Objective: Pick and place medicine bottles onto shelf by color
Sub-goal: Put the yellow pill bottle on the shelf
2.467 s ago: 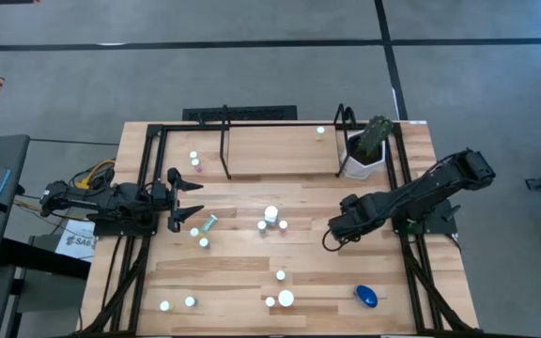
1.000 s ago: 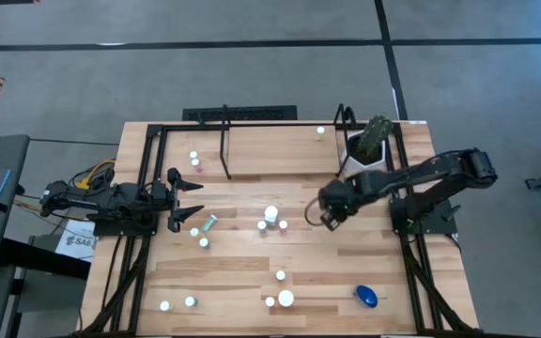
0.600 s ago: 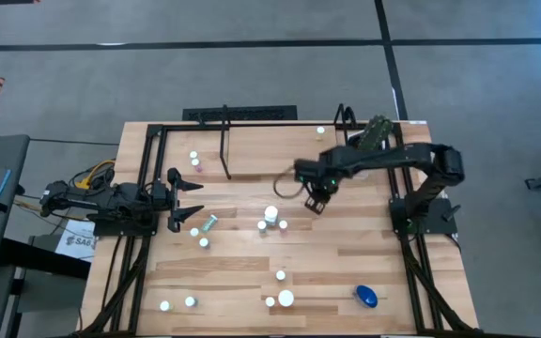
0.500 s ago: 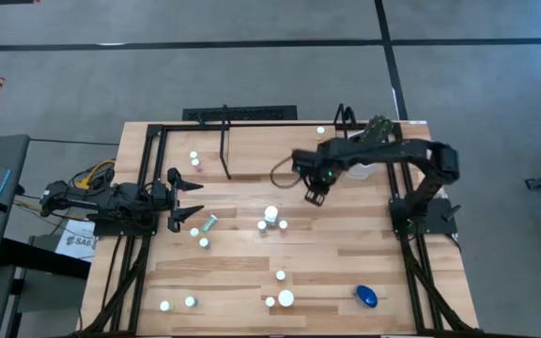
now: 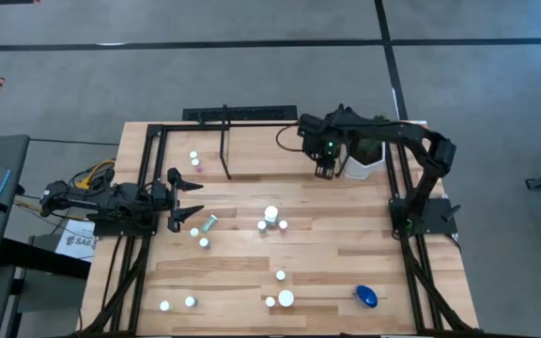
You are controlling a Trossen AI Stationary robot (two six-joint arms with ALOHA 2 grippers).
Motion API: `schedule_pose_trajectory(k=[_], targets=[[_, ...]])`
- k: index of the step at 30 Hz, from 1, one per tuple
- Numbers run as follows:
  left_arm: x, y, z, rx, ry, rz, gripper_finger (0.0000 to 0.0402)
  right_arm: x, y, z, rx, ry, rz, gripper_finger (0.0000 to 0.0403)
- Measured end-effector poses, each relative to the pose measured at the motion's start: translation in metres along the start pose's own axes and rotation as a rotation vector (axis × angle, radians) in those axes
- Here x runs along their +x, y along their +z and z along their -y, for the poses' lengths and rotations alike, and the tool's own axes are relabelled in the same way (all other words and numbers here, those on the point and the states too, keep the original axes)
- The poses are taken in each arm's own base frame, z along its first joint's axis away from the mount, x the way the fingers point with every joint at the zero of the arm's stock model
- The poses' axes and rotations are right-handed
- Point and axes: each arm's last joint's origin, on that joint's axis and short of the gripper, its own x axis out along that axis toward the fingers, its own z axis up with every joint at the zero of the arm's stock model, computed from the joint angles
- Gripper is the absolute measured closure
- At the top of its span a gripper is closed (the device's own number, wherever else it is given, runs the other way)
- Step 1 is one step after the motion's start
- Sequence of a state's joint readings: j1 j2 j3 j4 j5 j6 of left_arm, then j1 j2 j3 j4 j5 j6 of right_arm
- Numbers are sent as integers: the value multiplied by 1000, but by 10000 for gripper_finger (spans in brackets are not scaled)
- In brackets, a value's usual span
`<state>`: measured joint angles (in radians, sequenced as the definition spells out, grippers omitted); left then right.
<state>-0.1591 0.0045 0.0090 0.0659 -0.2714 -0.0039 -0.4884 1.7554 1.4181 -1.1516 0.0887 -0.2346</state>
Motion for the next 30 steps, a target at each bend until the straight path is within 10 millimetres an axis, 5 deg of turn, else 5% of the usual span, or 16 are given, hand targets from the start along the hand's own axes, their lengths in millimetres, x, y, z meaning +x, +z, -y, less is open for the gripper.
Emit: schedule_pose_trajectory(k=[30], targets=[[0, 0, 0, 0, 0, 0, 113, 25, 5, 49, -129, -53, 40, 247]])
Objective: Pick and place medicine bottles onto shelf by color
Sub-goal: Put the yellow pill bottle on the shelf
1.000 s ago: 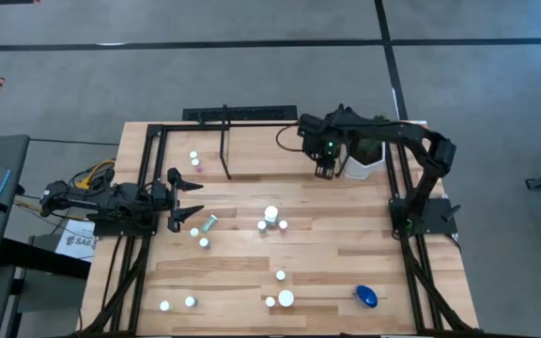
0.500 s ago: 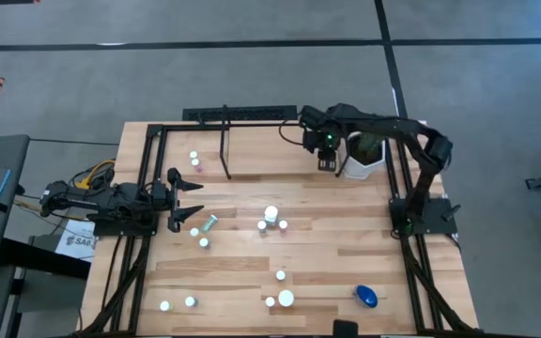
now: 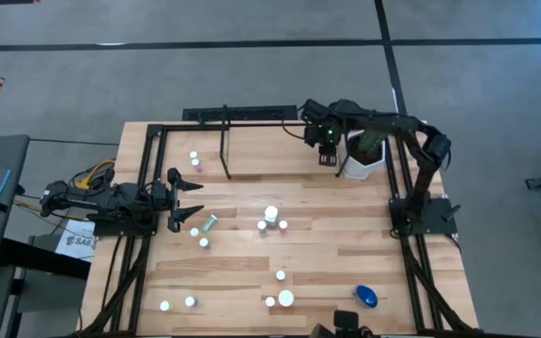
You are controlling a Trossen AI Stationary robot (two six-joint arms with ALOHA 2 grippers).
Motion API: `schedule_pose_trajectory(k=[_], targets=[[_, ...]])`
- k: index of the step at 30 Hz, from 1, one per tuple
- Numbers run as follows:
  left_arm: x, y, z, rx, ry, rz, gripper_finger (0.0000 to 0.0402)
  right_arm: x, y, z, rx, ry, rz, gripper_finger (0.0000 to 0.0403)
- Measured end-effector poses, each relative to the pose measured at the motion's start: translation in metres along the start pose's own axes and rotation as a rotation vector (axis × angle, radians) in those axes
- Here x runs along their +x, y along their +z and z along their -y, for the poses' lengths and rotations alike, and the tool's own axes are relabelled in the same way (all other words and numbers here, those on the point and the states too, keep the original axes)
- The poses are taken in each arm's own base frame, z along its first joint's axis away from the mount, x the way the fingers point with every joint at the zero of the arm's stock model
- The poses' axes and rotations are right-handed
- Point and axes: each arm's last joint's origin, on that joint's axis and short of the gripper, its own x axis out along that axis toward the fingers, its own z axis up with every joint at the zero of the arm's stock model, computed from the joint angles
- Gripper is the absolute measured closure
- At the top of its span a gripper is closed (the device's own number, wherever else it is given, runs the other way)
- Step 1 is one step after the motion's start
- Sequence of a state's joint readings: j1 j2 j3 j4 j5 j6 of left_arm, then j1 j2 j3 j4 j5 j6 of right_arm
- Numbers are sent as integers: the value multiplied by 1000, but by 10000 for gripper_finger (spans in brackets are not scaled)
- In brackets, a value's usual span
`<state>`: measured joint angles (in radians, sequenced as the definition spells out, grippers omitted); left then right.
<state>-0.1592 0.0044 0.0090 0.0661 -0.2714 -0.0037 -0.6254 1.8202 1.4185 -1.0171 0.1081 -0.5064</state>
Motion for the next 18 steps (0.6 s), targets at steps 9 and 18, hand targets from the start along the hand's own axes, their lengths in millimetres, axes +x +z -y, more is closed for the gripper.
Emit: schedule_pose_trajectory(k=[9, 18], targets=[[0, 0, 0, 0, 0, 0, 113, 0, 2, 1, 2, -17, 15, 214], [0, 0, 0, 0, 0, 0, 113, -1, 3, 1, 0, -35, 18, 140]])
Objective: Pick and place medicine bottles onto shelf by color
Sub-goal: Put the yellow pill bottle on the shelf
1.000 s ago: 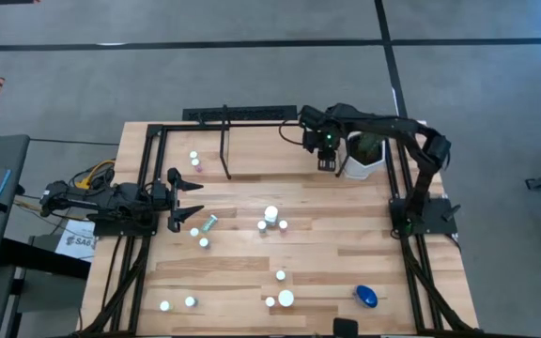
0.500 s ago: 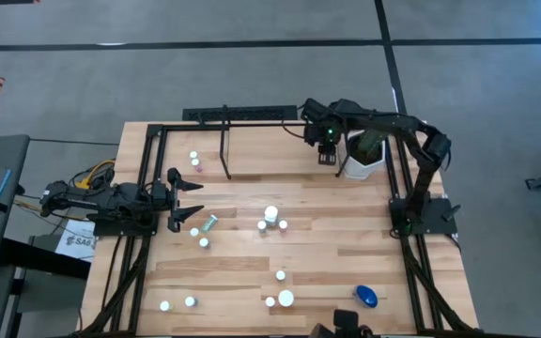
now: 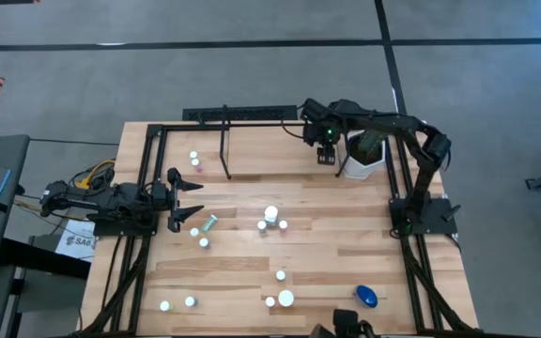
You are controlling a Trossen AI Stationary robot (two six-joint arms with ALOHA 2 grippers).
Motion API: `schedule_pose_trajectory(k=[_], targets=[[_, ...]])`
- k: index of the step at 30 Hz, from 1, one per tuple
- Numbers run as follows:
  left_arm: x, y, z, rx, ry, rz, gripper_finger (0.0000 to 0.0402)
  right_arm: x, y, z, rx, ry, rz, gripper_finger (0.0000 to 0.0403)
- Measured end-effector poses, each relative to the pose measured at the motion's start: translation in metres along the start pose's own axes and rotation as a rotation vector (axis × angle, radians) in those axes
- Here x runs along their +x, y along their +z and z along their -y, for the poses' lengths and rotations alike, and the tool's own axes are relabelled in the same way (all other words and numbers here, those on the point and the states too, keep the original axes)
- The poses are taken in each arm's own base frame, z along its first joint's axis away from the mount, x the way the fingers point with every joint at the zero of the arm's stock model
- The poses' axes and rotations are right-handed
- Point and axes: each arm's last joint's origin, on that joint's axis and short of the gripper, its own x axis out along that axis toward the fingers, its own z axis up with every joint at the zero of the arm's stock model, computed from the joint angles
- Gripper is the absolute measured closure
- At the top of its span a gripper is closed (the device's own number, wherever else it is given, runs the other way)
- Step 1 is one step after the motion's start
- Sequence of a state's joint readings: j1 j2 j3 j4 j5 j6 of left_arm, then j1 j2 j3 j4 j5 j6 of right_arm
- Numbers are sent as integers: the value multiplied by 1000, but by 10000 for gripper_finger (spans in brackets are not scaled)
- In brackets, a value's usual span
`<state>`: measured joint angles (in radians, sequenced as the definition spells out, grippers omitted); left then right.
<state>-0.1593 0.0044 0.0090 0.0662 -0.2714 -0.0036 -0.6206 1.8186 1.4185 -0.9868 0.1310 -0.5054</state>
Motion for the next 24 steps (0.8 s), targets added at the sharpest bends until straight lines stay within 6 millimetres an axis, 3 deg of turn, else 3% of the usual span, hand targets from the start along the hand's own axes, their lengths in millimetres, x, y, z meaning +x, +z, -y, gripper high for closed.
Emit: schedule_pose_trajectory(k=[4, 10, 18, 24], targets=[[0, 0, 0, 0, 0, 0, 113, -9, 3, -5, 11, -7, -2, 132], [0, 0, 0, 0, 0, 0, 113, -38, 12, -10, 11, -57, -31, 132], [0, 0, 0, 0, 0, 0, 113, -88, 19, -22, 117, -65, -29, 132], [0, 0, 0, 0, 0, 0, 113, -138, 9, -54, 145, -62, 69, 132]])
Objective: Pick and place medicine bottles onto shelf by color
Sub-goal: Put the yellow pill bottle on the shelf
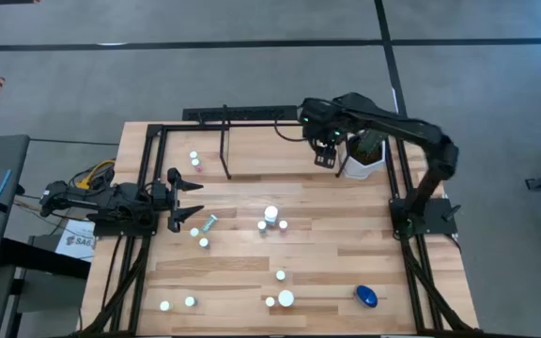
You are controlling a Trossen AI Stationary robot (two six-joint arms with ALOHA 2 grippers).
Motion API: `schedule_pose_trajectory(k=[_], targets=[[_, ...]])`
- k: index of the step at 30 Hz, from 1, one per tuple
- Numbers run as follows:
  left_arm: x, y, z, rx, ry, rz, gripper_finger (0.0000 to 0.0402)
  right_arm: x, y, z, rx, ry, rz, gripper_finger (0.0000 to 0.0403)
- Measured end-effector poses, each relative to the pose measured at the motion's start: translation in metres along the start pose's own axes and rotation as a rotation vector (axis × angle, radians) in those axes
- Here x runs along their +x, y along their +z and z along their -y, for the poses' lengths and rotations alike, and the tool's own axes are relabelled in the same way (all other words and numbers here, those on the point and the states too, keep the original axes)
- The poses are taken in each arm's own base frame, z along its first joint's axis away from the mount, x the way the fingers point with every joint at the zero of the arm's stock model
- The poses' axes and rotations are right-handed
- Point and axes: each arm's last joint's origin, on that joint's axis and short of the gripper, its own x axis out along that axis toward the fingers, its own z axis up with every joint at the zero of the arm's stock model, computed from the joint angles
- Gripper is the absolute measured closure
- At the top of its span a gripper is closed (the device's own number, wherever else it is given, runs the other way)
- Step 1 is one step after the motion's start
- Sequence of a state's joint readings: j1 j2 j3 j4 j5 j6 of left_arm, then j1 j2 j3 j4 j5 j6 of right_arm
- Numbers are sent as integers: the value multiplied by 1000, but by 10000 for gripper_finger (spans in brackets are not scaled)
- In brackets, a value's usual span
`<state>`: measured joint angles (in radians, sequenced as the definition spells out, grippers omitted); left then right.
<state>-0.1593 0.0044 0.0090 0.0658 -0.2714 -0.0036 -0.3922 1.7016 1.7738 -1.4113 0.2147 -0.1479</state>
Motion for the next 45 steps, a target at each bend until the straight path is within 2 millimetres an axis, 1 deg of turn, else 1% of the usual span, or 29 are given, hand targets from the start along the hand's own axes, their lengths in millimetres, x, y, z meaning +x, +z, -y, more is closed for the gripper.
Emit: schedule_pose_trajectory(k=[4, 7, 10, 14, 17, 23, 25, 30, 32, 34, 37, 39, 45], targets=[[0, 0, 0, 0, 0, 0, 113, -42, -16, -21, 2, 9, 149, 132], [0, 0, 0, 0, 0, 0, 113, -67, -29, -35, -18, 25, 281, 132], [0, 0, 0, 0, 0, 0, 113, -83, -42, -47, -43, 49, 365, 132], [0, 0, 0, 0, 0, 0, 113, -96, -55, -59, -47, 83, 418, 133], [0, 0, 0, 0, 0, 0, 113, -99, -61, -66, -44, 104, 446, 133], [0, 1, 0, 22, 8, 12, 113, -93, -67, -80, 11, 146, 418, 133], [0, 6, -1, 55, 24, 60, 113, -92, -68, -85, 13, 156, 409, 133], [-3, 24, -1, 59, 39, 243, 113, -89, -69, -96, -4, 175, 407, 133], [-5, 32, -3, 86, 74, 323, 113, -89, -70, -98, -2, 179, 407, 133], [-9, 41, -6, 86, 159, 397, 113, -89, -70, -98, 0, 180, 410, 133], [-11, 47, -9, 56, 261, 410, 113, -90, -69, -98, 4, 180, 417, 133], [-12, 50, -10, 47, 272, 429, 113, -90, -69, -98, 5, 180, 418, 133], [-12, 49, -10, 19, 272, 426, 113, -90, -68, -98, 22, 182, 421, 133]])
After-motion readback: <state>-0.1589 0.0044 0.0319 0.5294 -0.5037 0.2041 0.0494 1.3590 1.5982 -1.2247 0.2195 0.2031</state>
